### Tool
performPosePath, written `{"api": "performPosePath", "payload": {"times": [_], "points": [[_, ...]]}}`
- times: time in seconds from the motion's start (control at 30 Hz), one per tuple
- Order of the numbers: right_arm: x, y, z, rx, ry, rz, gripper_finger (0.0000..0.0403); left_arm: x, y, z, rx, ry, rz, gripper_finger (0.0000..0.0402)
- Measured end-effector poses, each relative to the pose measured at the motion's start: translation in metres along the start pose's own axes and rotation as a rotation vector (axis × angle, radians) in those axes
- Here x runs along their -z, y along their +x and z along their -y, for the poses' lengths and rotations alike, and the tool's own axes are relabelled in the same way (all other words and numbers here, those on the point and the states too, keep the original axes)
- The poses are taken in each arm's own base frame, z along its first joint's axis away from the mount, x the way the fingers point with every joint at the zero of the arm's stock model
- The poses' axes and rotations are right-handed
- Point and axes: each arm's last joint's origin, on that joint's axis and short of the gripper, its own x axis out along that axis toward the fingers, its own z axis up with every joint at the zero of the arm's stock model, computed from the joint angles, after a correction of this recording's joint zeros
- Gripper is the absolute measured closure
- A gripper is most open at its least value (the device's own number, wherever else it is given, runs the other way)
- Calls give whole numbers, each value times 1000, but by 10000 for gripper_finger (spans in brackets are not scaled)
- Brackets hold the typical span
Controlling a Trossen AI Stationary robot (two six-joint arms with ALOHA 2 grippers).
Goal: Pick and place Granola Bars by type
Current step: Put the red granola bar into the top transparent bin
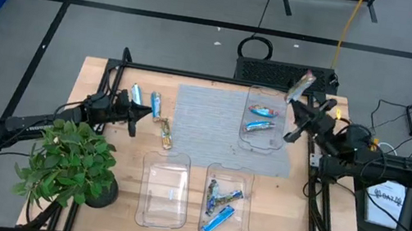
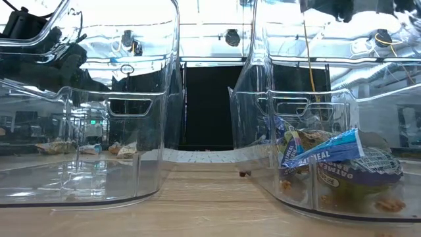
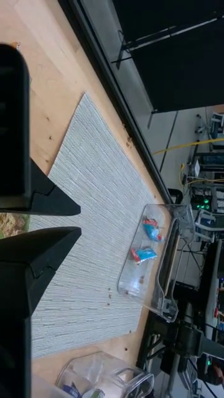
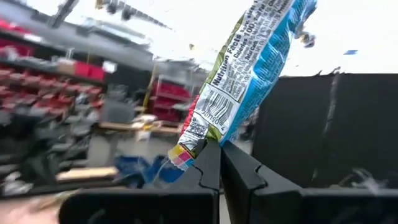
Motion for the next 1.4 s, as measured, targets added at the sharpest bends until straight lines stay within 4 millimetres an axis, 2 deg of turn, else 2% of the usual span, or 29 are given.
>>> {"api": "performPosePath", "payload": {"times": [0.13, 0.3, 0.47, 0.93, 1.1, 1.4], "points": [[-2, 0, 4, 26, 29, 17, 403, 0, 0, 0, 0, 0, 0, 355], [14, -3, 7, 18, 12, -115, 403, 0, 0, 0, 0, 0, 0, 355], [24, -11, 17, 36, 49, -83, 403, 0, 0, 0, 0, 0, 0, 355], [74, -25, 28, 67, 118, -107, 403, 0, 0, 0, 0, 0, 0, 355], [89, -25, 28, -17, 190, -118, 403, 0, 0, 0, 0, 0, 0, 355], [120, -15, 21, -125, 248, -325, 403, 0, 0, 0, 0, 0, 0, 355]]}}
